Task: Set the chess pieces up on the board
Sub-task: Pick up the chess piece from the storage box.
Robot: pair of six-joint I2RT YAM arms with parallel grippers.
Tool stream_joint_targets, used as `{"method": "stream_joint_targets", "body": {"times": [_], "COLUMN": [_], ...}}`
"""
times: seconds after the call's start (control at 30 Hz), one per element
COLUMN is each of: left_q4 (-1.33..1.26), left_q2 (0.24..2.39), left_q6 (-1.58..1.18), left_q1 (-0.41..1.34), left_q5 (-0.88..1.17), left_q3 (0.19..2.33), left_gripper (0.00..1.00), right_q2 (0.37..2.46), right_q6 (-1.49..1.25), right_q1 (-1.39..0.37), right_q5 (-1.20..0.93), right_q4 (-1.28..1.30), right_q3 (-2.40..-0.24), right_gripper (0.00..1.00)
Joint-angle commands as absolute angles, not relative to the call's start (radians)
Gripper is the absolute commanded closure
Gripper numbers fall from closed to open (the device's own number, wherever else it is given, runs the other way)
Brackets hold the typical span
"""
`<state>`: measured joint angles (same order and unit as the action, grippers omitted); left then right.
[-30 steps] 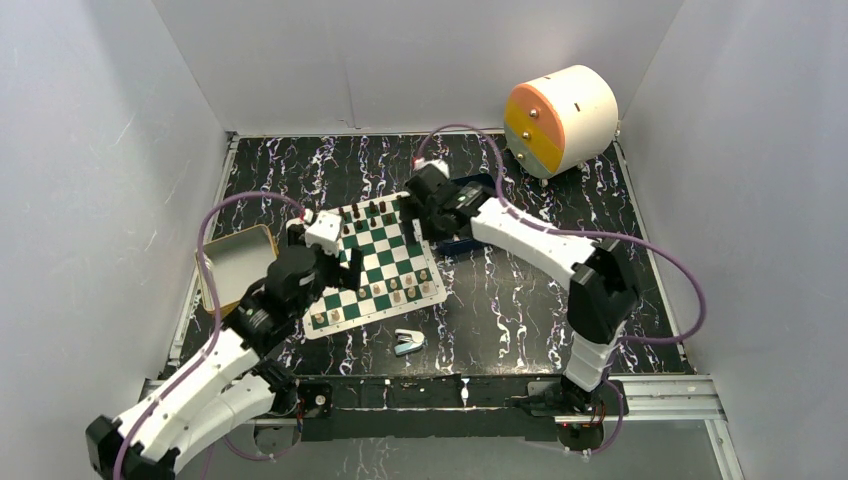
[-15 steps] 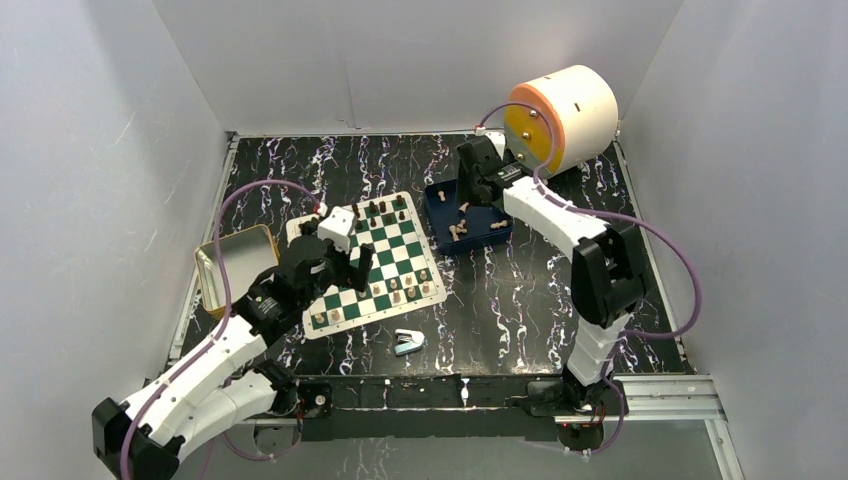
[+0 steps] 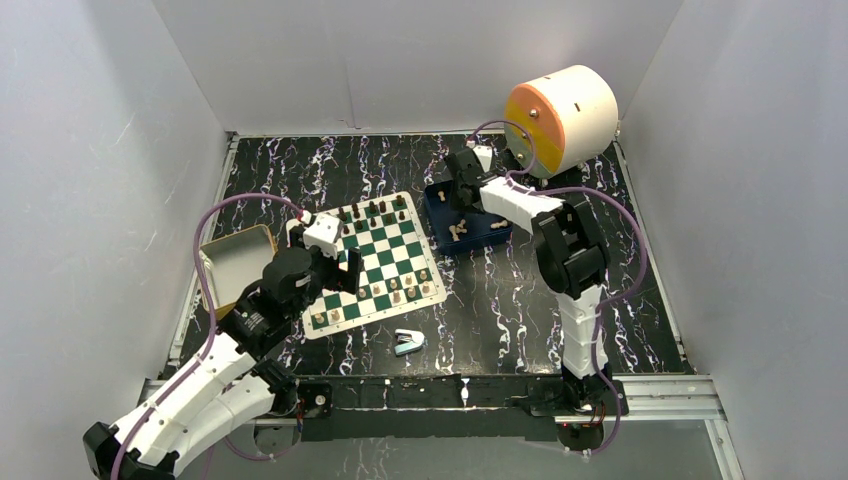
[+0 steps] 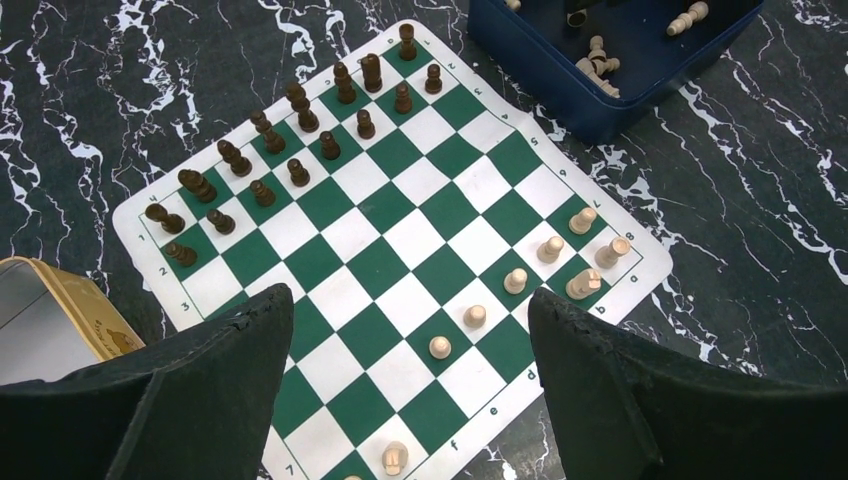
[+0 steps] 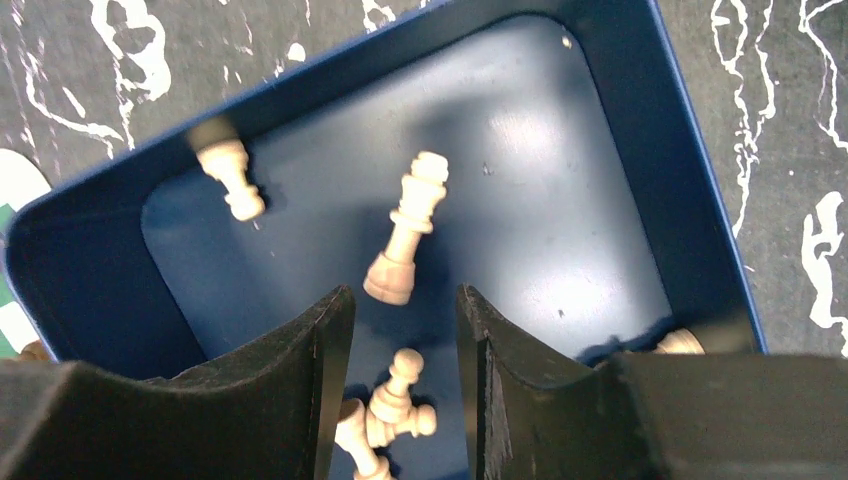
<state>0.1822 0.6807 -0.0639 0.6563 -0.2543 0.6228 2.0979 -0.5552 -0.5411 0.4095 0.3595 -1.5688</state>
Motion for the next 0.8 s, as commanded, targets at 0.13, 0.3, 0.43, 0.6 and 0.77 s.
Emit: {"method": "stream_joint_targets", "body": {"times": [0.13, 0.3, 0.43, 0.6, 0.77], "left_q4": [0.166, 0.18, 0.183, 0.232, 0.247], "left_q2": [0.648, 0.667, 0.678, 0.705, 0.736], "left_q6": [-0.066, -0.072, -0.073, -0.086, -0.106], "left_q1": [0.653, 0.653, 0.653, 0.653, 0.653], "left_q5": [-0.288, -0.28, -0.283, -0.287, -0.272], "left_q3": [0.629, 0.639, 0.648, 0.676, 0.692], "left_gripper": [0.17, 0.17, 0.18, 0.19, 0.21], "right_q2": [2.144, 2.198, 2.217, 2.183, 2.1], "right_q6": [-0.616, -0.579, -0.579, -0.553, -0.487], "right_q1": [-0.53, -0.53, -0.53, -0.53, -0.529], "right_q5": [0.45, 0.418, 0.411, 0.41, 0.386], "right_q4": [0.31, 0.338, 0.381, 0.373, 0.331], "right_q3": [-1.654, -1.701, -1.709, -1.673, -1.625], "right_gripper": [0.51, 0.54, 0.61, 0.74, 0.8]}}
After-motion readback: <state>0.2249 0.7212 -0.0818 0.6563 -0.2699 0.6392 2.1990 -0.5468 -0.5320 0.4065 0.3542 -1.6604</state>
